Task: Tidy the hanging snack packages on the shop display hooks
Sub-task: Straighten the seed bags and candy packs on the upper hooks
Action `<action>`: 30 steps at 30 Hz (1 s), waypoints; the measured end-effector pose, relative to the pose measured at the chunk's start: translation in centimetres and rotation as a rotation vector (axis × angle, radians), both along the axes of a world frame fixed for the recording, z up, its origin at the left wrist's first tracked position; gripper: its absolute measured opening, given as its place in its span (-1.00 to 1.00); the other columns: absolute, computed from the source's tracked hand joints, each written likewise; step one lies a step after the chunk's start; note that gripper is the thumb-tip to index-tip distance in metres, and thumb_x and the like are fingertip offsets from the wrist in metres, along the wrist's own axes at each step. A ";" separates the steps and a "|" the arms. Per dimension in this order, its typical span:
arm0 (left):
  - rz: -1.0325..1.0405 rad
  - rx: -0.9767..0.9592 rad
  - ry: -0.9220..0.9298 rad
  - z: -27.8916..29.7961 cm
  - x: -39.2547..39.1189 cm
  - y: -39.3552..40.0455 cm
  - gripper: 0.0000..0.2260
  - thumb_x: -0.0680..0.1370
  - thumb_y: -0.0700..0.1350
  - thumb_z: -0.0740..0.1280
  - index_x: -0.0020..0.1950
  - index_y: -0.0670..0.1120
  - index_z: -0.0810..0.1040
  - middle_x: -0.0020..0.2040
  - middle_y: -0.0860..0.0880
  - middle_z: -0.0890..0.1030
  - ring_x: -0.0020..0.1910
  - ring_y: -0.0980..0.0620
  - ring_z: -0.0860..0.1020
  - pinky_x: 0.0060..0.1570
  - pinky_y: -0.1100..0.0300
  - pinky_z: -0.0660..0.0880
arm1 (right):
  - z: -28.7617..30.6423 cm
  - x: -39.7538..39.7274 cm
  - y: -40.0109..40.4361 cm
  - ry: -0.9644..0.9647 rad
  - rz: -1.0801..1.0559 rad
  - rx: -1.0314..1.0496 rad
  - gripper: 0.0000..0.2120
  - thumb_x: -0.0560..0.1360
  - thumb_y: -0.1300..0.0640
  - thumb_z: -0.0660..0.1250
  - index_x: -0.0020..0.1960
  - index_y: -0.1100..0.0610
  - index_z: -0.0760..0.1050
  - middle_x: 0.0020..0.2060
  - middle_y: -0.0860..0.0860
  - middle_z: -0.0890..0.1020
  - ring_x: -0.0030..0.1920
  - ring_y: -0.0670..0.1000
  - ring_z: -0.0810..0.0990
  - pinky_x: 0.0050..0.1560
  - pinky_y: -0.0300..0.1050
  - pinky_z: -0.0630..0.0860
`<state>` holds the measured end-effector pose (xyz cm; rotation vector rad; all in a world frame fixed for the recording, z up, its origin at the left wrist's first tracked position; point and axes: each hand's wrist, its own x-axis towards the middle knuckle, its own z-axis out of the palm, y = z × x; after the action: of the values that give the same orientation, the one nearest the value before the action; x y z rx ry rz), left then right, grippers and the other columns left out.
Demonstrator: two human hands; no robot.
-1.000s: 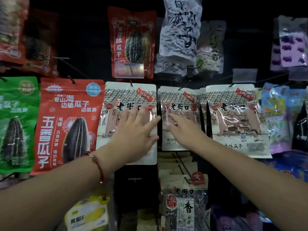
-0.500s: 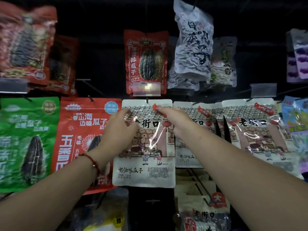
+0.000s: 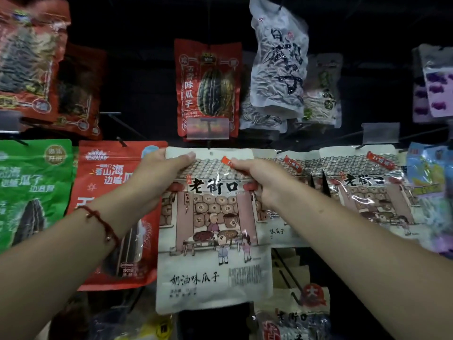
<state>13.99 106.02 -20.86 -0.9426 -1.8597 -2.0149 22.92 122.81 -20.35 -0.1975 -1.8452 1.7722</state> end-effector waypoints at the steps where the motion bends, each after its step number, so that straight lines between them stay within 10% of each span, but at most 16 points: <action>1: -0.042 -0.009 -0.013 -0.5 0.0 0.6 -0.91 0.57 -0.08 0.42 -0.01 -0.08 0.59 -0.18 -0.04 0.71 -0.34 0.07 0.65 -0.38 0.23 0.59 | -0.6 0.2 0.8 -0.013 0.001 -0.020 -0.79 0.50 0.12 0.46 0.06 0.23 0.59 -0.30 -0.03 0.66 -0.54 -0.17 0.56 -0.54 -0.32 0.43; 11: -0.218 0.008 0.002 -0.1 2.8 10.6 -0.88 0.58 -0.07 0.42 -0.08 -0.08 0.55 -0.20 -0.06 0.70 -0.28 -0.01 0.66 -0.33 0.14 0.56 | -1.0 5.2 9.2 0.134 -0.257 -0.017 -0.74 0.43 0.03 0.52 0.01 0.18 0.62 -0.07 0.02 0.67 -0.09 -0.01 0.58 0.00 -0.13 0.50; 20: -0.117 0.025 0.044 2.6 2.9 16.8 -0.87 0.55 -0.02 0.44 -0.04 -0.06 0.65 -0.09 -0.04 0.72 -0.09 -0.08 0.69 -0.03 -0.07 0.66 | 1.3 5.4 12.9 0.152 -0.404 0.003 -0.75 0.50 0.05 0.47 0.05 0.21 0.61 -0.15 -0.03 0.56 -0.23 -0.05 0.47 -0.30 -0.20 0.32; 30: 0.032 -0.016 0.049 2.3 1.8 18.1 -0.88 0.57 -0.08 0.41 -0.03 -0.13 0.60 -0.08 -0.10 0.67 -0.24 -0.04 0.63 -0.46 0.25 0.54 | 1.2 3.3 13.9 0.117 -0.461 0.021 -0.74 0.48 0.12 0.49 0.08 0.23 0.59 -0.18 0.01 0.56 -0.27 -0.04 0.47 -0.32 -0.18 0.37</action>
<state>15.74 124.09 -18.57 -0.9514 -1.8556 -1.9438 26.27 136.69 -19.16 -0.4607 -1.5787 1.4129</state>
